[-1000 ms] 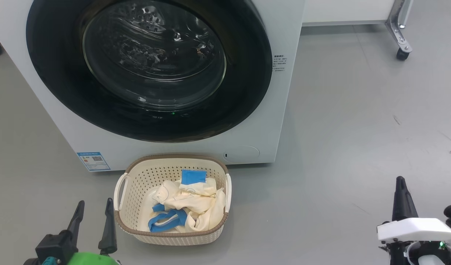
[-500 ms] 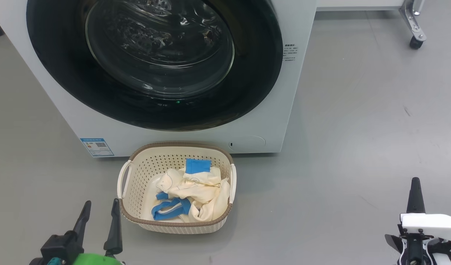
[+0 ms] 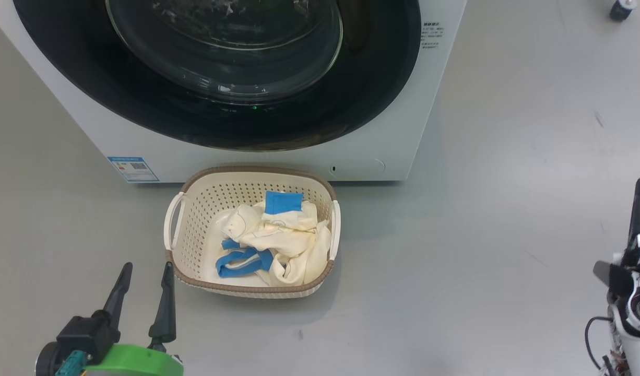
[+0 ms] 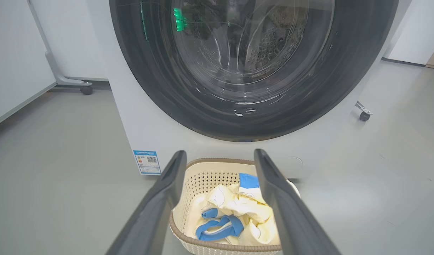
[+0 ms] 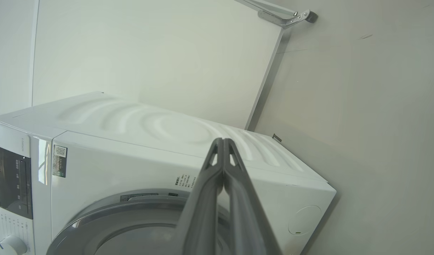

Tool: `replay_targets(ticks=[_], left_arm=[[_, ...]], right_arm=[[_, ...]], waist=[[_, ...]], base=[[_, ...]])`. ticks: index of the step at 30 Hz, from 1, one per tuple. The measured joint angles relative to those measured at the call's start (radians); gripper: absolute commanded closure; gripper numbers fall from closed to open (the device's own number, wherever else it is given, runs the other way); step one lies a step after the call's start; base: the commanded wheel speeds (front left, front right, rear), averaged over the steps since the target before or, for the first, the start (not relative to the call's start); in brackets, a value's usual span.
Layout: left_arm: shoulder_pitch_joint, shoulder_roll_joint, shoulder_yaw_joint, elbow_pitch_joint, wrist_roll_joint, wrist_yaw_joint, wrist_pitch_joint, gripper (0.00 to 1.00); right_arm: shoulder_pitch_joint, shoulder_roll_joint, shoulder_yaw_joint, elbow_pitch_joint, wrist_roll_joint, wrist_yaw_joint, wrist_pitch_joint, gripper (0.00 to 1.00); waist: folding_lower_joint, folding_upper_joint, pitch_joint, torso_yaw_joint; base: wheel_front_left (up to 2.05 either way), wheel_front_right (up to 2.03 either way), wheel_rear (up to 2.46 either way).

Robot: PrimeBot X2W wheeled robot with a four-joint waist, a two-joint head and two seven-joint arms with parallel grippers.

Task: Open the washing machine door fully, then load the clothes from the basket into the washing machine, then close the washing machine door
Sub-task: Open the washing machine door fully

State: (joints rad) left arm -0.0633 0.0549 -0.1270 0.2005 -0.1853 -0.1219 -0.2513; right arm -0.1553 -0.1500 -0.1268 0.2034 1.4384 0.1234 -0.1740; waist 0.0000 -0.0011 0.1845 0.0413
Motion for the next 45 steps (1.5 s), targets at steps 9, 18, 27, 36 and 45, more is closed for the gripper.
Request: replay_targets(ticks=[9,18,27,36,45], left_arm=[[-0.048,0.014,0.004,-0.016,0.000,0.000,0.000,0.00],[-0.076,0.017,0.010,-0.037,0.000,0.000,0.000,0.00],[-0.106,0.025,0.022,-0.072,0.000,0.000,0.000,0.00],[-0.143,0.023,0.022,-0.096,0.000,0.000,0.000,0.00],[-0.171,0.016,0.023,-0.109,0.000,0.000,0.000,0.00]], right_arm=[[-0.110,-0.076,-0.018,-0.049,0.096,0.000,0.082,1.00],[-0.200,-0.132,-0.028,-0.064,0.142,0.000,0.156,1.00],[-0.311,-0.158,-0.043,-0.087,0.189,0.000,0.213,1.00],[-0.444,-0.181,-0.001,-0.105,0.218,0.000,0.305,1.00],[-0.565,-0.195,0.050,-0.109,0.228,0.000,0.396,1.00]], waist=[[0.0000,0.0000,0.089,0.014],[0.0000,0.0000,0.158,0.032],[0.0000,0.0000,0.241,0.049],[0.0001,0.0000,0.332,0.061],[0.0000,0.0000,0.402,0.077]], base=[[0.00,0.00,0.00],[0.00,0.00,0.00],[0.00,0.00,0.00],[0.00,0.00,0.00],[0.00,0.00,0.00]])
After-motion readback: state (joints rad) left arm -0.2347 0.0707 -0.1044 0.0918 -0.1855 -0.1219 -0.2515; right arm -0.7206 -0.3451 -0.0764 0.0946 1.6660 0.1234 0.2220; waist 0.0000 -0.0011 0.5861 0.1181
